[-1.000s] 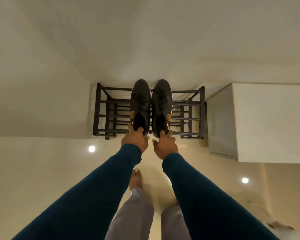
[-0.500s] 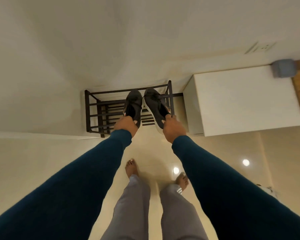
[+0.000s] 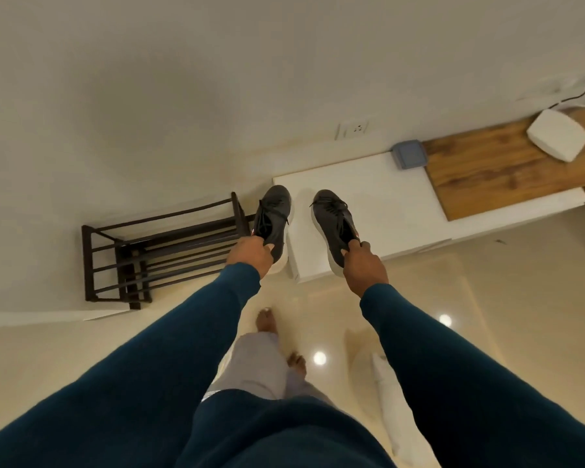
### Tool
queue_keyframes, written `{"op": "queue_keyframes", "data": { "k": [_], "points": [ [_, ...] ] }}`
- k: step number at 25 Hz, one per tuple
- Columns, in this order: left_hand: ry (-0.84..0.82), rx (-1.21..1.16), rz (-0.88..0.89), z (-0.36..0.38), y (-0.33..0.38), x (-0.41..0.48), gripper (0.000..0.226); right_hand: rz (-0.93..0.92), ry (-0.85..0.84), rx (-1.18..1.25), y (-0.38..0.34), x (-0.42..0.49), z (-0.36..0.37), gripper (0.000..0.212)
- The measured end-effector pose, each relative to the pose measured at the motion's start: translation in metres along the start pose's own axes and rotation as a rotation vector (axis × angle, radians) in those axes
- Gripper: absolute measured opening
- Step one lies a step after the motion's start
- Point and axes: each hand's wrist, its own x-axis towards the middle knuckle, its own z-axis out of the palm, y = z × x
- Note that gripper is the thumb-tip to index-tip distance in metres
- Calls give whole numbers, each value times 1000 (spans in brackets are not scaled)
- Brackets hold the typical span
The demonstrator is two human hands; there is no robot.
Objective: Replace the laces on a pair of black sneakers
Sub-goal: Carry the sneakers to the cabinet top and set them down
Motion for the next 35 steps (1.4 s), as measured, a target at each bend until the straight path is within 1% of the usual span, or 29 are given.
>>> {"op": "queue_keyframes", "data": {
  "k": [3,7,10,12,15,18,21,23,26,28,30,32,35],
  "points": [
    [-18,36,60,17,46,23,34,49,10,28,34,34,-20,28],
    [-54,84,83,32,100,55,35,69,26,60,66,77,-42,33],
    [-67,107,61,44,139,80,38,56,30,74,91,110,-56,32],
    [-63,87,22,57,161,98,39,7,24,77,110,136,-61,31],
    [-10,49,-42,95,199,119,38,-66,3,20,147,182,-62,30],
    [65,-22,-152,151,236,138,37,-174,-17,-8,188,227,-45,28],
    [127,-41,-195,206,261,160,39,-264,11,0,220,260,-21,26],
    [179,-27,-213,242,265,171,37,-305,40,1,236,274,3,24],
    [249,4,-192,290,257,187,31,-349,122,33,257,293,49,21],
    [348,32,-125,325,247,202,30,-354,238,102,268,308,89,22],
    [527,-1,-60,354,237,216,31,-361,375,234,271,319,123,20],
    [740,-40,25,375,230,228,27,-373,521,370,269,326,147,21],
    [940,-70,127,392,219,245,27,-438,677,490,268,339,166,26]
  ]
}}
